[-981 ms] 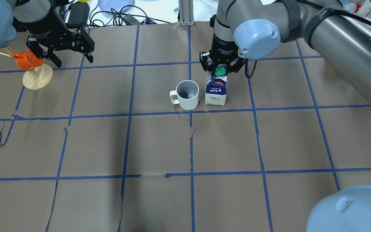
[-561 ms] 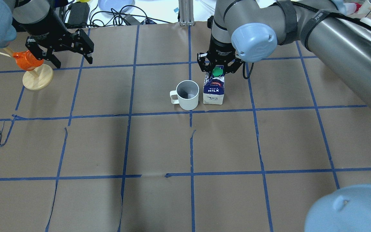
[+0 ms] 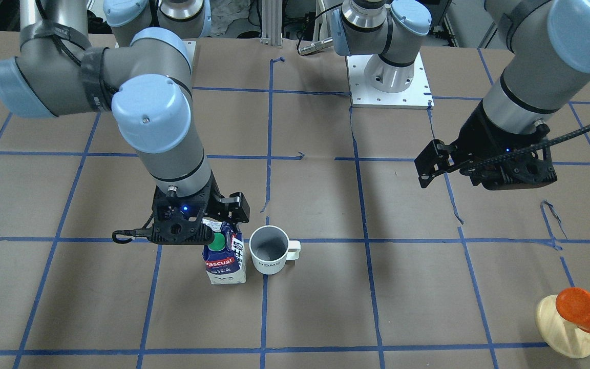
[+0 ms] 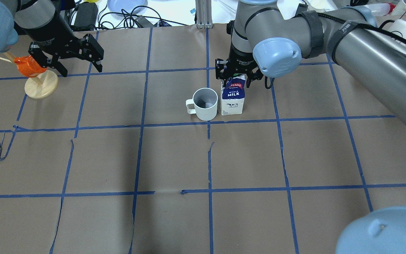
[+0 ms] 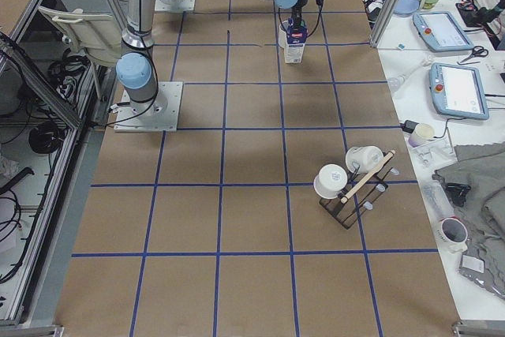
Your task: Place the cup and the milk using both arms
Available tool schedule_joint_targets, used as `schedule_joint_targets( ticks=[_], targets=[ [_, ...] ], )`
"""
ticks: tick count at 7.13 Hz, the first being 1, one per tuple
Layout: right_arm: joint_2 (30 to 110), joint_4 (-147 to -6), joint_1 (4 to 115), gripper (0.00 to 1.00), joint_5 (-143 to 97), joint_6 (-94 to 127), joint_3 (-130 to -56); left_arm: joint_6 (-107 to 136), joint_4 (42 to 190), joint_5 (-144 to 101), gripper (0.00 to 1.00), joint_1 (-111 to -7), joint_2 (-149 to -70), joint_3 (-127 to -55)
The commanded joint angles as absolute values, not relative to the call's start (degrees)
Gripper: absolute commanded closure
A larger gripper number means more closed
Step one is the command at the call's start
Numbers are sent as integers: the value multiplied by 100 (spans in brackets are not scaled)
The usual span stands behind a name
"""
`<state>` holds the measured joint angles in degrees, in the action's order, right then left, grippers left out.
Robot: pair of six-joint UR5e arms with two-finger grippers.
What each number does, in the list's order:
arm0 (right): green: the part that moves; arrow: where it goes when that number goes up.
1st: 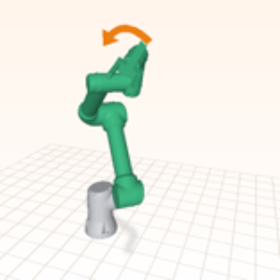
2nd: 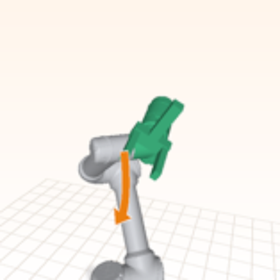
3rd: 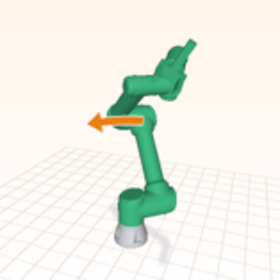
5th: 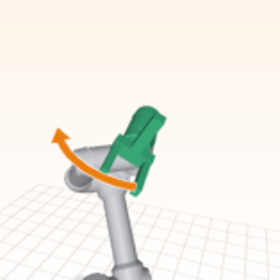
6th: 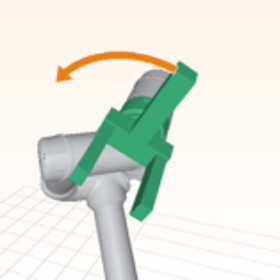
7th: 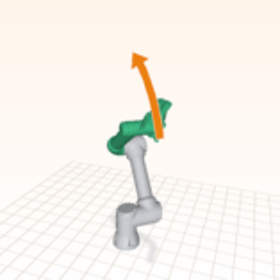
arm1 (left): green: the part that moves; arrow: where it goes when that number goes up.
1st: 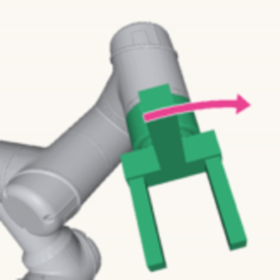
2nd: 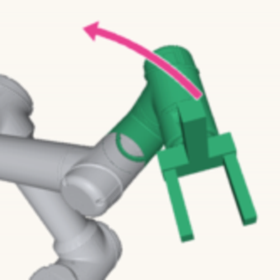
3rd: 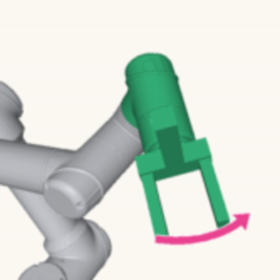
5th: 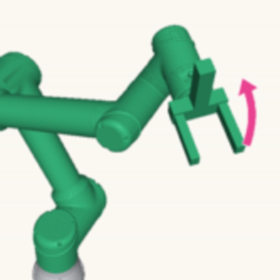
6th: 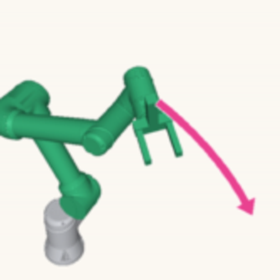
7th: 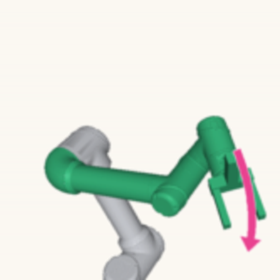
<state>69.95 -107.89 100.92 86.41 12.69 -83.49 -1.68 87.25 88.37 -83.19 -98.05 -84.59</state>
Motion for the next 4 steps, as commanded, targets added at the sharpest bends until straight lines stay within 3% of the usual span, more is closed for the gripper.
schedule_joint_targets(
  ticks=[1,4],
  targets=[
    [7660,-10259,9828,0,8893,926,-8192,-132,8745,8833,0,-8384,-9686,-8481],
    [8926,-8740,8827,0,9009,-474,-8262,-114,8728,8833,0,-8525,-9440,-8736]
  ],
)
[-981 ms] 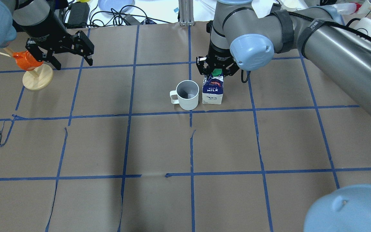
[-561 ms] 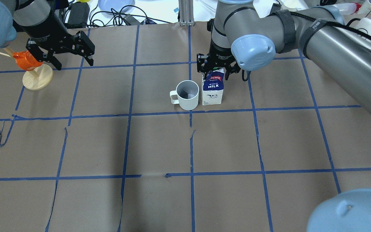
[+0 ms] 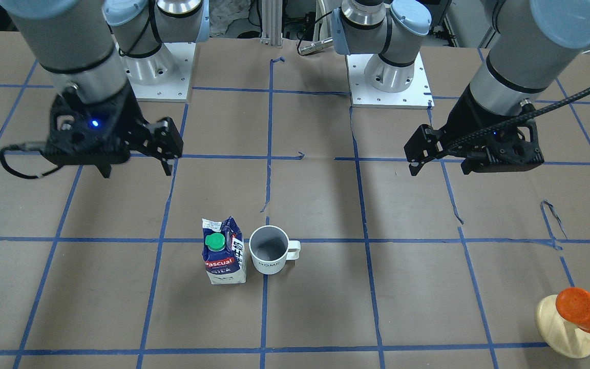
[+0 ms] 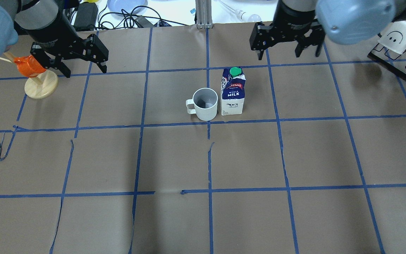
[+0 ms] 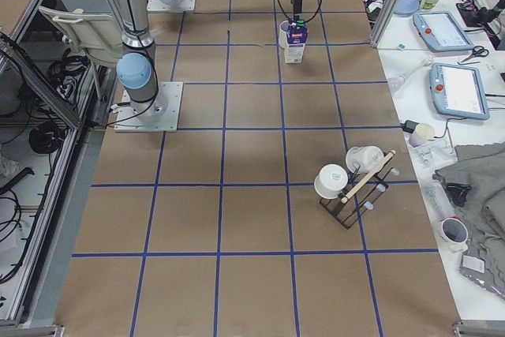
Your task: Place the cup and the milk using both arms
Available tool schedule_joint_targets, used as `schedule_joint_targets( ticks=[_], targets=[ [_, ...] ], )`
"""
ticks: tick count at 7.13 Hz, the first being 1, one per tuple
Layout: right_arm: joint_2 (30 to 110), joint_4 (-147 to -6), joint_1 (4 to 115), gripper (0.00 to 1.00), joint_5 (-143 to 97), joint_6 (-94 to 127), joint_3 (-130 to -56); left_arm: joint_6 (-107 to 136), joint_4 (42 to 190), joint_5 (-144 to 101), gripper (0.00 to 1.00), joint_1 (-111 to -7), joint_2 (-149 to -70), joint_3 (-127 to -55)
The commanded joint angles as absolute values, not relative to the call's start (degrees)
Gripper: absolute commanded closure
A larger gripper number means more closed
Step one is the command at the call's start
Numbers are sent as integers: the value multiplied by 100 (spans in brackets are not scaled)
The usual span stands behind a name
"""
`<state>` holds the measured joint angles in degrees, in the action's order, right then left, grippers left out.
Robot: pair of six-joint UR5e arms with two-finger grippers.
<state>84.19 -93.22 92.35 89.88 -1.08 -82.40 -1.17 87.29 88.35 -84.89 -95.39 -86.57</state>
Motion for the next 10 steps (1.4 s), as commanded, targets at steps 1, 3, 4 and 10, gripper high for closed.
schedule_joint_targets(
  ticks=[1,3,4,10],
  targets=[
    [9165,-8501,8755,0,9026,-657,-8270,-114,8728,8833,0,-8525,-9405,-8736],
    [9264,-8411,8780,0,8939,-616,-8279,-123,8736,8833,0,-8525,-9396,-8736],
    [9255,-8394,8798,0,8930,-641,-8297,-123,8736,8833,0,-8534,-9396,-8736],
    [9018,-9273,8859,0,8974,-114,-8420,-132,8736,8842,0,-8525,-9466,-8745]
  ],
)
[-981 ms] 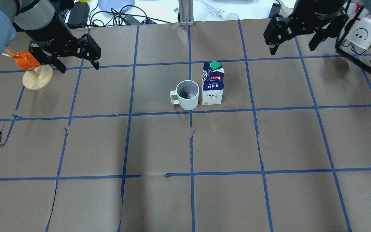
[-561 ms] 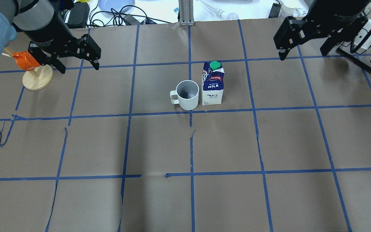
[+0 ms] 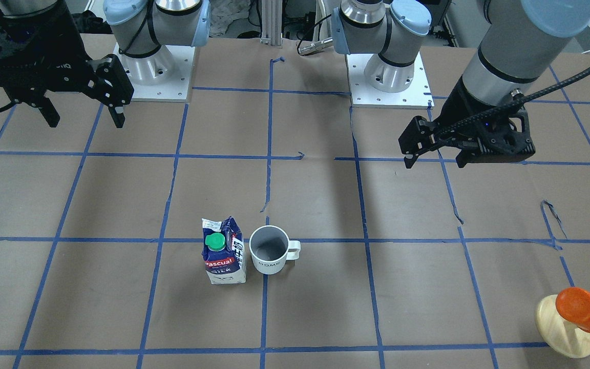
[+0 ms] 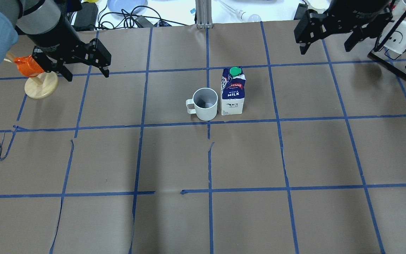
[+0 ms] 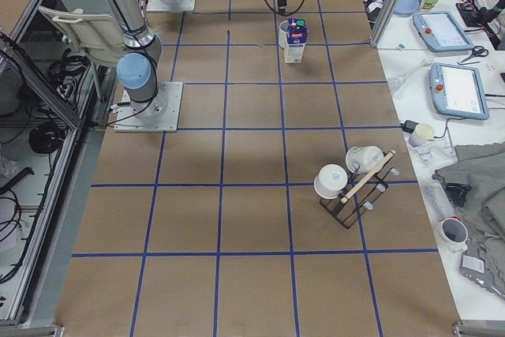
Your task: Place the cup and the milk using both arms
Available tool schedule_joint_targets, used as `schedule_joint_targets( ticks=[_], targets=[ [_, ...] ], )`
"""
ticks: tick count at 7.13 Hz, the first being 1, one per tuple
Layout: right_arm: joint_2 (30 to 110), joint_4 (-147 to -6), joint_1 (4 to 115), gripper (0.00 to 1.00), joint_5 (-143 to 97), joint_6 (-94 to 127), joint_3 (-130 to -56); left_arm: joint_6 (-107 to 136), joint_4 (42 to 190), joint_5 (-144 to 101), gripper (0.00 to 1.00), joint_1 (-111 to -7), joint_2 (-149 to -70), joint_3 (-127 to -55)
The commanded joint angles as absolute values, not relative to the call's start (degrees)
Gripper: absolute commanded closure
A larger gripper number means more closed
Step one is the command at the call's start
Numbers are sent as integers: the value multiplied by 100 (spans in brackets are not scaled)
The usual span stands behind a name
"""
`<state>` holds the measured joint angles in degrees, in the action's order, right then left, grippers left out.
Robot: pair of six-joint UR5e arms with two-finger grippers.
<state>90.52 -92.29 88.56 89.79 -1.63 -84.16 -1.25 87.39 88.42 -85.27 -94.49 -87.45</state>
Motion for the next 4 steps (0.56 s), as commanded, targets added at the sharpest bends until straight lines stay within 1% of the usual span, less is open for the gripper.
schedule_joint_targets(
  ticks=[1,4],
  targets=[
    [9009,-9246,8868,0,8974,-106,-8420,-123,8736,8842,0,-8525,-9457,-8745],
    [9000,-9202,8859,0,8982,-114,-8420,-123,8736,8833,0,-8517,-9466,-8754]
  ],
)
